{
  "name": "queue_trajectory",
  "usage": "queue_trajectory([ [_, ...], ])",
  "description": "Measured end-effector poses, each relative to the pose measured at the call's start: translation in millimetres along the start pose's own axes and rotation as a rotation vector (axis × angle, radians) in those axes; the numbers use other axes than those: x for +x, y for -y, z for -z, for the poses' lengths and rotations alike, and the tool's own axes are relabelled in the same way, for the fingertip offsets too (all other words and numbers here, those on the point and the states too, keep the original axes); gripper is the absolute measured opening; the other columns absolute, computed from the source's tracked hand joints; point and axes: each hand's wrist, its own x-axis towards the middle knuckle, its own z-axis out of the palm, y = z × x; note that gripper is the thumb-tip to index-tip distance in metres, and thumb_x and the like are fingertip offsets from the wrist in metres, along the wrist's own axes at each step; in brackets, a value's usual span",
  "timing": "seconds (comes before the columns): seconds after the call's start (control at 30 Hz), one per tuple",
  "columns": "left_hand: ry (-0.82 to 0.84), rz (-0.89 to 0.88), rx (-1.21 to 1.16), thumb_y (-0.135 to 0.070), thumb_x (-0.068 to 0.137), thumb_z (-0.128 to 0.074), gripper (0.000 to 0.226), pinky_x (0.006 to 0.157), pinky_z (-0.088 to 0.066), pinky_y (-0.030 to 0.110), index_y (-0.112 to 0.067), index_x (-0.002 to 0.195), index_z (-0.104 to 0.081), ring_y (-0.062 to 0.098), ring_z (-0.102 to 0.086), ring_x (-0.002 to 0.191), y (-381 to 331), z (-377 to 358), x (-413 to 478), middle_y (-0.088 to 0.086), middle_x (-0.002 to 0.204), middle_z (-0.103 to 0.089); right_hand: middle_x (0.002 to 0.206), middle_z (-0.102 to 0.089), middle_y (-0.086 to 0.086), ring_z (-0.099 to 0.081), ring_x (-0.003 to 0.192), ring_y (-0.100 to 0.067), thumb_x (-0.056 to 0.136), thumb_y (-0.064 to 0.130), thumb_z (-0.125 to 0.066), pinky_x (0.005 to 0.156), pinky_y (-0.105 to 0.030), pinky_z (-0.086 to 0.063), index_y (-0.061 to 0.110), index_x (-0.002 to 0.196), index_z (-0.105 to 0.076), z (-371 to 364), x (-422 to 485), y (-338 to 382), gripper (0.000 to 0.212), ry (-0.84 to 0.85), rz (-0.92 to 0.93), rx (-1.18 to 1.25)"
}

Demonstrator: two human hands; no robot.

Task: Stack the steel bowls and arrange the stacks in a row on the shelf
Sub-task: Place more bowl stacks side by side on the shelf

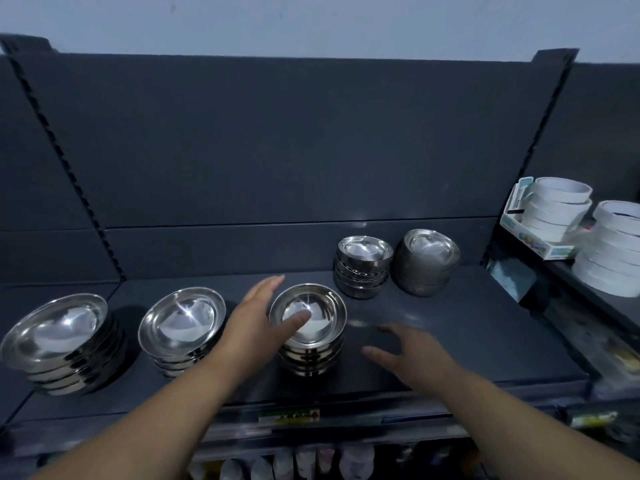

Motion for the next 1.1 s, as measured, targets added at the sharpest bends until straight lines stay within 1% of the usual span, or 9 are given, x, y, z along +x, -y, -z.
queue_trajectory([
  [0.17,0.106,-0.043,0.186,-0.051,0.081,-0.067,0.081,0.114,-0.022,0.026,-0.026,0.148,-0.030,0.014,-0.026,0.143,-21,8,33,-0.003,0.155,-0.029,0.138,-0.051,0.000,-0.048,0.126,-0.018,0.080,0.056,-0.067,0.102,-0.028,-0.041,0.025,0.137,-0.047,16,8,-14,0.068,-0.027,-0.087,-0.144],
  [0.27,0.139,-0.101,0.262,-0.049,0.082,-0.067,0.080,0.114,-0.022,0.026,-0.023,0.149,-0.030,0.016,-0.027,0.142,-37,5,57,-0.001,0.155,-0.029,0.140,-0.048,0.000,-0.047,0.127,-0.019,0.078,0.058,-0.067,0.104,-0.033,-0.042,0.025,0.138,-0.044,24,22,-16,0.073,-0.073,-0.093,-0.141],
  [0.37,0.159,-0.151,0.330,-0.047,0.083,-0.067,0.080,0.113,-0.023,0.025,-0.021,0.148,-0.030,0.017,-0.029,0.141,-50,-2,88,0.000,0.154,-0.031,0.143,-0.047,0.001,-0.046,0.130,-0.018,0.077,0.056,-0.069,0.106,-0.035,-0.041,0.023,0.141,-0.040,30,37,-20,0.077,-0.099,-0.082,-0.108],
  [0.5,0.279,-0.157,0.447,-0.049,0.082,-0.067,0.083,0.116,-0.024,0.029,-0.022,0.149,-0.027,0.018,-0.027,0.143,-55,-15,130,0.001,0.155,-0.030,0.148,-0.042,-0.004,-0.044,0.133,-0.020,0.077,0.053,-0.072,0.108,-0.032,-0.038,0.019,0.147,-0.029,31,61,-28,0.089,-0.111,-0.063,-0.070],
  [0.6,0.383,-0.138,0.534,-0.049,0.081,-0.068,0.087,0.116,-0.023,0.028,-0.020,0.151,-0.024,0.019,-0.026,0.143,-48,-26,155,0.002,0.156,-0.029,0.152,-0.037,-0.005,-0.040,0.136,-0.020,0.078,0.049,-0.073,0.110,-0.030,-0.035,0.016,0.151,-0.019,25,78,-34,0.097,-0.058,-0.048,-0.036],
  [0.73,0.457,-0.125,0.597,-0.048,0.080,-0.069,0.092,0.116,-0.026,0.028,-0.020,0.152,-0.018,0.019,-0.030,0.141,-30,-40,177,0.003,0.156,-0.028,0.153,-0.035,-0.008,-0.042,0.136,-0.021,0.078,0.045,-0.074,0.109,-0.028,-0.036,0.014,0.153,-0.010,17,100,-40,0.104,-0.018,-0.038,0.013],
  [0.93,0.554,-0.171,0.553,-0.052,0.075,-0.072,0.101,0.112,-0.031,0.025,-0.027,0.152,-0.012,0.012,-0.039,0.136,-8,-56,198,-0.002,0.153,-0.036,0.150,-0.039,-0.011,-0.044,0.133,-0.022,0.076,0.044,-0.075,0.107,-0.028,-0.037,0.013,0.153,-0.008,8,129,-51,0.107,-0.034,-0.020,0.120],
  [1.03,0.545,-0.171,0.407,-0.045,0.075,-0.076,0.099,0.109,-0.033,0.020,-0.032,0.150,-0.013,0.006,-0.046,0.130,-4,-64,200,-0.010,0.144,-0.046,0.148,-0.042,-0.010,-0.046,0.132,-0.023,0.078,0.045,-0.073,0.105,-0.027,-0.038,0.015,0.153,-0.009,3,137,-53,0.104,-0.041,-0.003,0.158],
  [1.1,0.535,-0.148,0.309,-0.039,0.074,-0.079,0.100,0.104,-0.036,0.012,-0.032,0.149,-0.015,0.002,-0.052,0.122,-1,-72,200,-0.012,0.135,-0.053,0.144,-0.047,-0.009,-0.050,0.128,-0.024,0.079,0.045,-0.072,0.102,-0.028,-0.040,0.017,0.152,-0.014,1,141,-53,0.098,-0.058,0.016,0.194],
])
